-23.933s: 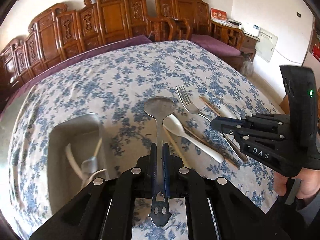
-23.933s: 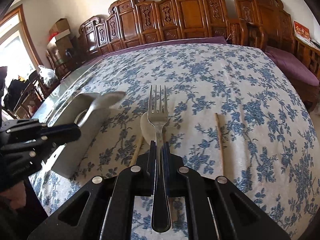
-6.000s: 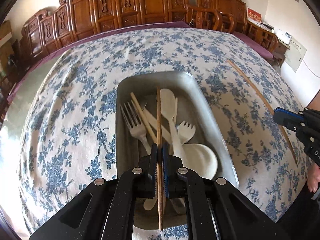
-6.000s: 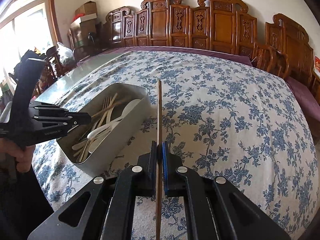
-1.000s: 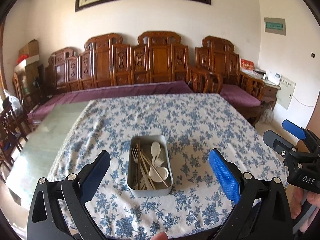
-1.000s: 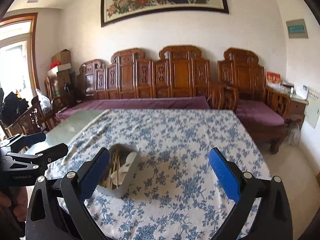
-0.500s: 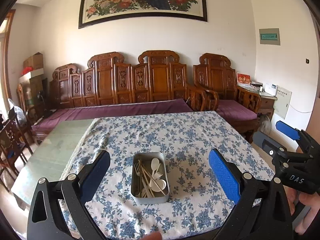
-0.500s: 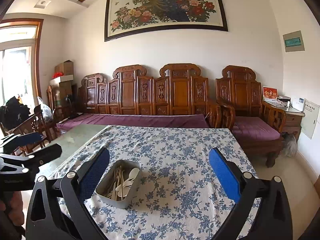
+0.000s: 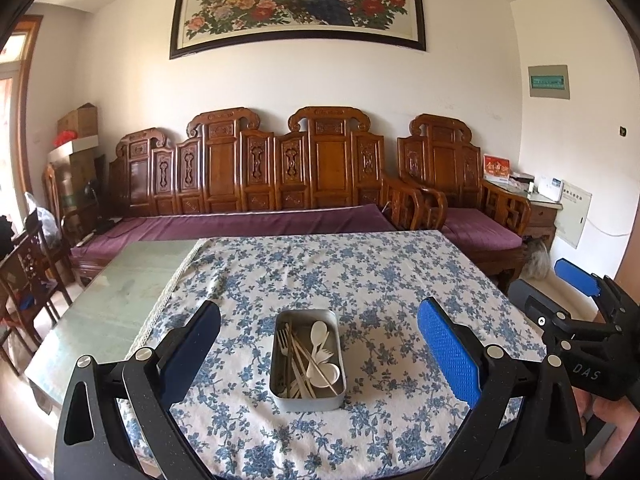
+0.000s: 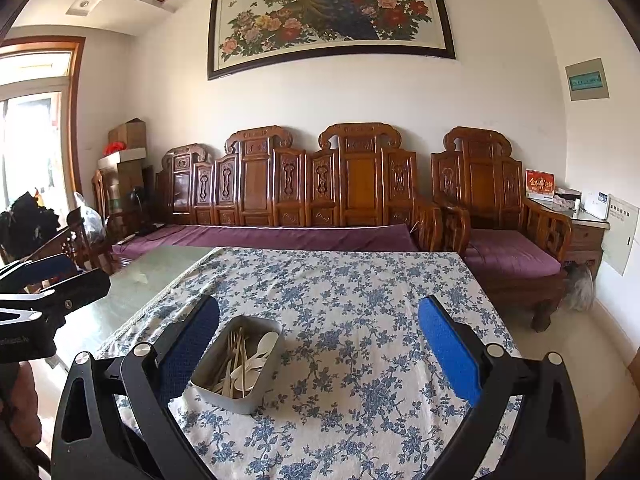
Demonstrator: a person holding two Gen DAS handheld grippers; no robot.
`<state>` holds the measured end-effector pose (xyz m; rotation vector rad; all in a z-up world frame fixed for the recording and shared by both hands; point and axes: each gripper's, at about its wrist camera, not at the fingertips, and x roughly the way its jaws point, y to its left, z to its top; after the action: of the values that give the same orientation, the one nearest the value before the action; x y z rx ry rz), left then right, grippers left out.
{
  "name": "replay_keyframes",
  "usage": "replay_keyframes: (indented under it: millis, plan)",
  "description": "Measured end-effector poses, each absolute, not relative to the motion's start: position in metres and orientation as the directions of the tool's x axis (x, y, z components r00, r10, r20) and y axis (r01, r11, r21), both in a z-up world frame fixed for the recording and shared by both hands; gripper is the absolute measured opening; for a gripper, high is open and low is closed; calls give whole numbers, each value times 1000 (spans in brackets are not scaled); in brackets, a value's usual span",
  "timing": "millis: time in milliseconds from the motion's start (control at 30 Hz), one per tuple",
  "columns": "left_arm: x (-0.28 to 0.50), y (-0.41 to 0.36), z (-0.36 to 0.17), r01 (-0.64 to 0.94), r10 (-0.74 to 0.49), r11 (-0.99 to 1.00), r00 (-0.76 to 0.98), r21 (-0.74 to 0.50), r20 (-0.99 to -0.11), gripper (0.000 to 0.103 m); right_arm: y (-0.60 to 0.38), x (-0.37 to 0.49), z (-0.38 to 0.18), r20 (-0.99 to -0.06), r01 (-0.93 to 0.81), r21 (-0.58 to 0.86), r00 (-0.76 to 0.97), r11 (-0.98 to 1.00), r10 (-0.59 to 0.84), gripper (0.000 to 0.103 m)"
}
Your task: Organize utensils
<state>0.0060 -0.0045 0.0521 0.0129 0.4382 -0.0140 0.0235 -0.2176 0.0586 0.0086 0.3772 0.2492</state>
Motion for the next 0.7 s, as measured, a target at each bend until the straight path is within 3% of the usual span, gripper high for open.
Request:
replay_keyframes:
  millis: [700]
  plan:
    - [7, -2, 51, 13, -12, 1000, 905, 0, -425, 95, -217, 24, 57, -362, -242, 54, 899, 969, 245, 100]
